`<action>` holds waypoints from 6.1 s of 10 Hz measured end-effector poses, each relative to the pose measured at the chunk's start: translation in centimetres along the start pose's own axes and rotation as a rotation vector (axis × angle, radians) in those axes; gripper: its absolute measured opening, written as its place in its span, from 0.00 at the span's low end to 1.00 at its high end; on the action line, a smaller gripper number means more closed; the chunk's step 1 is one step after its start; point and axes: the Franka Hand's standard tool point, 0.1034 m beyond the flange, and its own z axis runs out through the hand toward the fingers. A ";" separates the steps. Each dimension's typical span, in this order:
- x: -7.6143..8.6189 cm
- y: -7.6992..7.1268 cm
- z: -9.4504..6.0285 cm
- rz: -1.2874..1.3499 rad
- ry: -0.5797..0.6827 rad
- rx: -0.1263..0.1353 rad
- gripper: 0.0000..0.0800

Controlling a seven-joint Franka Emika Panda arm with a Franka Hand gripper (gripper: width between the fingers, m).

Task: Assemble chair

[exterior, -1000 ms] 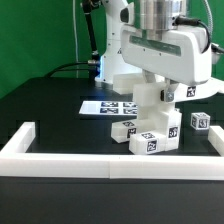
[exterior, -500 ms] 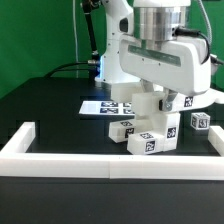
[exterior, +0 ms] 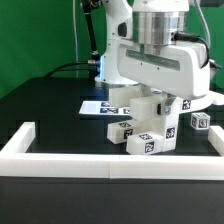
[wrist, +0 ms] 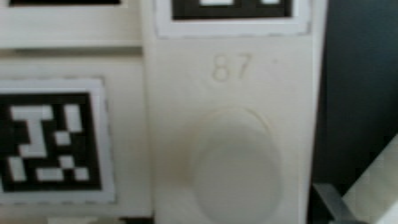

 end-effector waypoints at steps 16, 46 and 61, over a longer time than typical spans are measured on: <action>-3.2 0.2 -6.8 0.004 -0.073 0.019 0.81; -19.5 1.4 1.4 -0.050 -0.017 -0.058 0.81; -15.3 2.4 1.2 -0.137 -0.004 -0.060 0.81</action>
Offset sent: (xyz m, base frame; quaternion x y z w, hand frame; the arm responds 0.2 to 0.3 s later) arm 0.0018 -0.0096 -0.0007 -0.0077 -0.0059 -0.0053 0.9999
